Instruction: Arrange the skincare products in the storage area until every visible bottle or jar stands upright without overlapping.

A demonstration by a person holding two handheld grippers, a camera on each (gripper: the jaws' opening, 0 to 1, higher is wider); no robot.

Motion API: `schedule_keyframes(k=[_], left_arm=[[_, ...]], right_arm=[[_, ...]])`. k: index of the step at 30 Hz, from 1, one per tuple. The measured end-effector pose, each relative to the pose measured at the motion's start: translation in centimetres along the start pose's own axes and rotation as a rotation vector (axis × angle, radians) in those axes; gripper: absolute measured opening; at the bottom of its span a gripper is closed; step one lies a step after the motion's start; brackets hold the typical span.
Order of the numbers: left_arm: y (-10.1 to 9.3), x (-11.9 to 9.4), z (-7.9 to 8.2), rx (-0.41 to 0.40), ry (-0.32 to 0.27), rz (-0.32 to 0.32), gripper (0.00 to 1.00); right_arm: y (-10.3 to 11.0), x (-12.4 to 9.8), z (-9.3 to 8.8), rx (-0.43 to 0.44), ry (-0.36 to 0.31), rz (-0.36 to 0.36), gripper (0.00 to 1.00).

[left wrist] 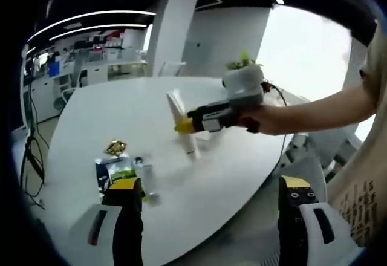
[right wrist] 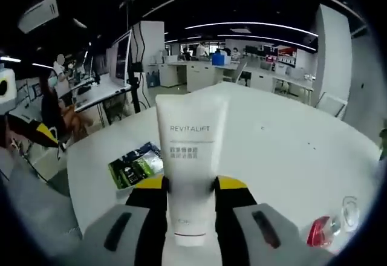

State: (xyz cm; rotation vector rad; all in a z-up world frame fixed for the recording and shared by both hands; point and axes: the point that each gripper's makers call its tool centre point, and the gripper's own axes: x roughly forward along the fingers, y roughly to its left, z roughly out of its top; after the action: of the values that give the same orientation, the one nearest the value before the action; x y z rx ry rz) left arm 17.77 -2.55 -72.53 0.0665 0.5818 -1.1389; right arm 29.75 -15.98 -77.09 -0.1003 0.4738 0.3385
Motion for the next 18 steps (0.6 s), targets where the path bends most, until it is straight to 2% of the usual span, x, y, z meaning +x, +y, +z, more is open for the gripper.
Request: schedule_keyframes(k=[10,18], left_arm=[[-0.9,0.7,1.8,0.009,-0.029,-0.008,0.90],[-2.3,1.6,3.4,-0.015,-0.066,-0.038,0.85]], right_arm=[[0.1,-3.6,0.3,0.017,-0.054,-0.013,0.29],[1.1,-5.7,0.5,0.007,-0.082,0.000,0.29]])
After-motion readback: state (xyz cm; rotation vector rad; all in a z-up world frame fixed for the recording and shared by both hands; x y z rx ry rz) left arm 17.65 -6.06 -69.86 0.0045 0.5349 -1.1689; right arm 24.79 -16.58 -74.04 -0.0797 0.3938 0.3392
